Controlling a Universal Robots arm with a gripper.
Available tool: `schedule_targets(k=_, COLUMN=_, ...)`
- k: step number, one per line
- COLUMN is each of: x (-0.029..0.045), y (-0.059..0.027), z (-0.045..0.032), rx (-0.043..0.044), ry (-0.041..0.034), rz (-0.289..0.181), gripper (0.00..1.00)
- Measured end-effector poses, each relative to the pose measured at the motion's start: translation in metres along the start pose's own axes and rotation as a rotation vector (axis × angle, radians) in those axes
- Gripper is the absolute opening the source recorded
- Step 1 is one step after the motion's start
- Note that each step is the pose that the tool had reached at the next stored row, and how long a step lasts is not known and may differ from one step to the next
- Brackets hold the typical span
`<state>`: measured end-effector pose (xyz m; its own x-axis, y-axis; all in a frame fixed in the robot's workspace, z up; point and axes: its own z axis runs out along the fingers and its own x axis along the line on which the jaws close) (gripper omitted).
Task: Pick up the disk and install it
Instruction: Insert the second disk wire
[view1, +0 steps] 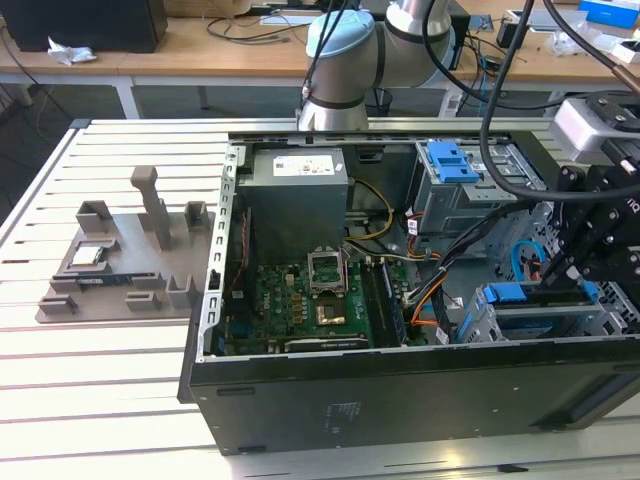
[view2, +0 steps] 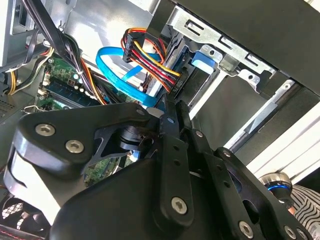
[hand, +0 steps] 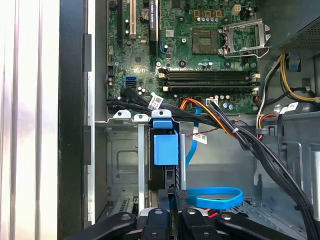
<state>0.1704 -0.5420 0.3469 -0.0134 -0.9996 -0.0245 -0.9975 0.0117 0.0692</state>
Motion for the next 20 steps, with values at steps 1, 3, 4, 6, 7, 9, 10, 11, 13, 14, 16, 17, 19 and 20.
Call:
schedule_targets(k=1, x=0.0000, y=0.0000, z=0.0004, rx=-0.0001, ry=-0.0002, rz=0.000, gripper=0.16)
schedule_targets(k=3, x=0.0000, y=-0.0001, z=0.0020, rx=-0.0005, ry=-0.0007, rz=0.000, gripper=0.16)
schedule_targets(k=4, x=0.0001, y=-0.0002, z=0.0024, rx=-0.0006, ry=-0.0008, rz=0.000, gripper=0.16)
schedule_targets(k=6, x=0.0002, y=-0.0003, z=0.0035, rx=-0.0008, ry=-0.0006, rz=0.000, gripper=0.16)
schedule_targets(k=7, x=0.0002, y=-0.0003, z=0.0045, rx=-0.0010, ry=-0.0007, rz=0.000, gripper=0.16)
schedule_targets(k=9, x=0.0002, y=-0.0004, z=0.0064, rx=-0.0012, ry=-0.0001, rz=0.000, gripper=0.16)
schedule_targets(k=10, x=0.0002, y=-0.0005, z=0.0070, rx=-0.0011, ry=-0.0002, rz=0.000, gripper=0.16)
schedule_targets(k=11, x=0.0003, y=-0.0005, z=0.0071, rx=-0.0011, ry=-0.0003, rz=0.000, gripper=0.16)
schedule_targets(k=13, x=0.0002, y=-0.0005, z=0.0073, rx=-0.0011, ry=-0.0007, rz=0.000, gripper=0.16)
schedule_targets(k=14, x=0.0003, y=-0.0005, z=0.0073, rx=-0.0011, ry=-0.0007, rz=0.000, gripper=0.16)
schedule_targets(k=16, x=0.0003, y=-0.0005, z=0.0074, rx=-0.0010, ry=-0.0007, rz=0.000, gripper=0.17)
schedule_targets(k=17, x=0.0003, y=-0.0005, z=0.0074, rx=-0.0011, ry=-0.0005, rz=0.000, gripper=0.17)
schedule_targets(k=19, x=0.0001, y=-0.0004, z=0.0055, rx=-0.0011, ry=-0.0018, rz=0.000, gripper=0.24)
schedule_targets(k=20, x=0.0001, y=-0.0002, z=0.0027, rx=-0.0011, ry=-0.0019, rz=0.000, gripper=0.24)
